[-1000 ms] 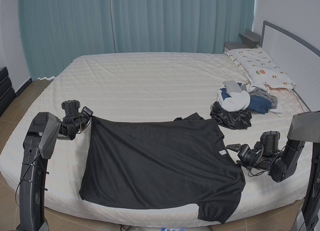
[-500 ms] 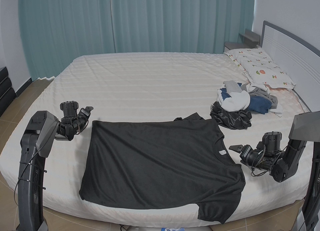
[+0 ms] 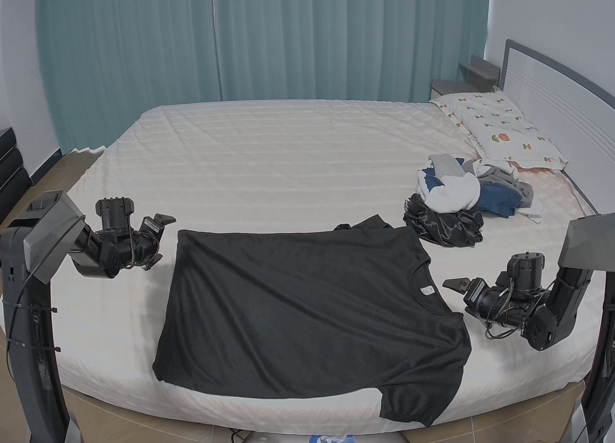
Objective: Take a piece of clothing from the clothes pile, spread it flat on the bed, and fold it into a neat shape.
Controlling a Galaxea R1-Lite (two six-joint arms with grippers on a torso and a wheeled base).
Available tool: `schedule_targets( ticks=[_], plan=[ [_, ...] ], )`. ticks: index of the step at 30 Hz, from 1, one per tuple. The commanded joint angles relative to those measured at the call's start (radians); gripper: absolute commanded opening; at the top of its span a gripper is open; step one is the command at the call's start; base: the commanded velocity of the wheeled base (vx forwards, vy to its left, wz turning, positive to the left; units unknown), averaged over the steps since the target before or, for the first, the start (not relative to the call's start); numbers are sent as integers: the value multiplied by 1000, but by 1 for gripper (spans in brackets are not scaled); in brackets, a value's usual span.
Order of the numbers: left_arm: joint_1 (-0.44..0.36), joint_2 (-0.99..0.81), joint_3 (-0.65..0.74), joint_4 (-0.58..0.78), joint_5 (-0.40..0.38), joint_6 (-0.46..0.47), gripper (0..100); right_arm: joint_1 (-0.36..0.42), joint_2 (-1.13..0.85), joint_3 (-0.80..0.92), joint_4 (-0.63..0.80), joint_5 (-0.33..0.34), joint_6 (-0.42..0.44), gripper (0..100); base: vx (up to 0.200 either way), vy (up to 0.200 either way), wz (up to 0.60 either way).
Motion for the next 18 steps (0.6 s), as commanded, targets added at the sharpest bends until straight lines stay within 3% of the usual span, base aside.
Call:
schedule_targets(
  ticks=[1, 2, 5, 10, 18],
  plan=[
    [-3, -188, 202, -14, -65, -6, 100, -11, -8, 9, -1, -1, -6, 100, -200, 0, 0],
    [-5, -261, 345, -14, -100, 1, 100, -12, -8, 9, -1, -1, -8, 100, -200, 0, 0],
    [-16, -302, 454, -25, -115, 4, 100, -11, -7, 11, -1, -1, -8, 100, -200, 0, 0],
    [-48, -305, 668, -166, -112, 118, 100, -8, -2, 16, -1, 1, -8, 100, 0, 0, 0],
    [-106, -297, 776, -220, -91, 250, 100, -8, -4, 19, -1, 2, -6, 100, 0, 0, 0]
  ],
)
